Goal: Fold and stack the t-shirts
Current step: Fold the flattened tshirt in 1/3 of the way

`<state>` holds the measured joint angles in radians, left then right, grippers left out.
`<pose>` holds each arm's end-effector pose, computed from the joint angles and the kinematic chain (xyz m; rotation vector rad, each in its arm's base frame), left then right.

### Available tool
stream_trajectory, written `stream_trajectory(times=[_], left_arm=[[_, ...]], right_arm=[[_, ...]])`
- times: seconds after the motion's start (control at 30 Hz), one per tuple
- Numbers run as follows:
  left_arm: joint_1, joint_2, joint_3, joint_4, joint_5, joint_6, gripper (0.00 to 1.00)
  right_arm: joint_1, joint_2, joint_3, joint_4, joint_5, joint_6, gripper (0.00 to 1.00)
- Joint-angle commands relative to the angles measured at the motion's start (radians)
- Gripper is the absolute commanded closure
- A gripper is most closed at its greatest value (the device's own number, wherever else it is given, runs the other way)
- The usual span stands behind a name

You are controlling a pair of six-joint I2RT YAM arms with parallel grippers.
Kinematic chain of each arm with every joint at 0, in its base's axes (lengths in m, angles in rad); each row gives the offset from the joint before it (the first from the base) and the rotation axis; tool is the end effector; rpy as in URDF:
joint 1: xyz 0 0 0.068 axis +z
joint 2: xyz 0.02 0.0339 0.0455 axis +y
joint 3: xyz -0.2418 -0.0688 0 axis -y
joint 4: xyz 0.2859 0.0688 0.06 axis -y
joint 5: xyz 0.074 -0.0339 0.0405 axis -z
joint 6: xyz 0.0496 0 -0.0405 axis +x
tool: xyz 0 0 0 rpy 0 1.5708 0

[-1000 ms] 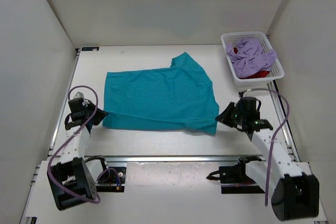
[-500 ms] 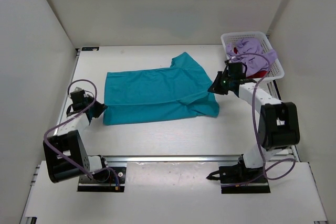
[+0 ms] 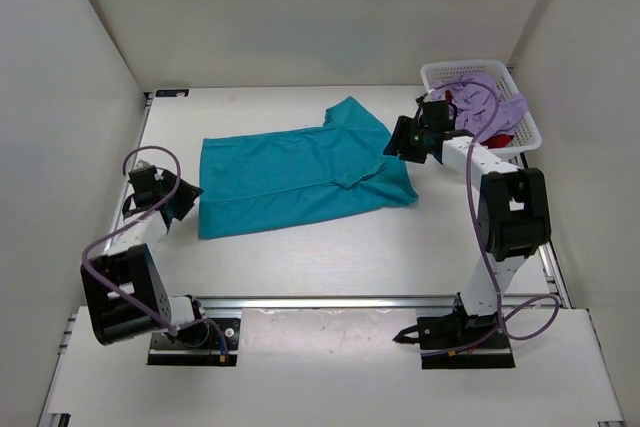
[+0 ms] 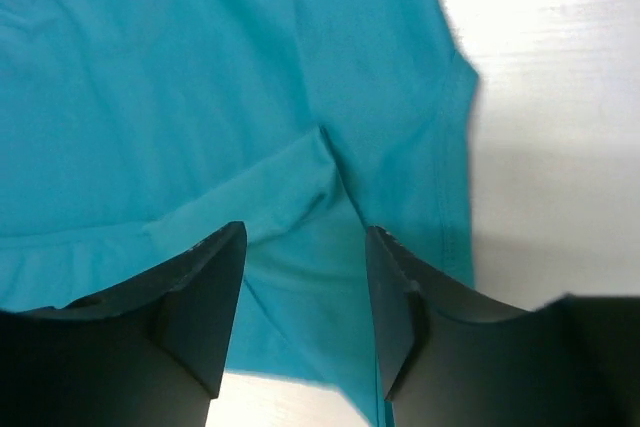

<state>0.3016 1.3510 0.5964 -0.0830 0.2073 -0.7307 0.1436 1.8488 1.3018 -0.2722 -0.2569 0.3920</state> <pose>0.2882 0.0790 0.1063 -1.1154 2.1624 -0.4459 0.4386 0.0762 0.1594 0.1778 2.4220 0.5553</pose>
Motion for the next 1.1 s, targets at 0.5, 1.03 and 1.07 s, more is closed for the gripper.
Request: stream_trajectory(times=[0.5,1.03,1.07], left_arm=[[-0.516,0.074,0.011,0.181,-0.013,-0.042,0.59],[-0.48,0.114,-0.083,0.183,-0.022,0.007,0.63],[-0.481,0.115,-0.087,0.178,-0.032,0.008,0.63]], right_arm=[[-0.114,-0.467,-0.631,0.237,-0.015,0.039,0.54],[-0.17,-0.29,-0.634,0.366,-0.039,0.104,1.0],[-0.171,-0.322,-0.662,0.346,-0.025,0.107,1.0]])
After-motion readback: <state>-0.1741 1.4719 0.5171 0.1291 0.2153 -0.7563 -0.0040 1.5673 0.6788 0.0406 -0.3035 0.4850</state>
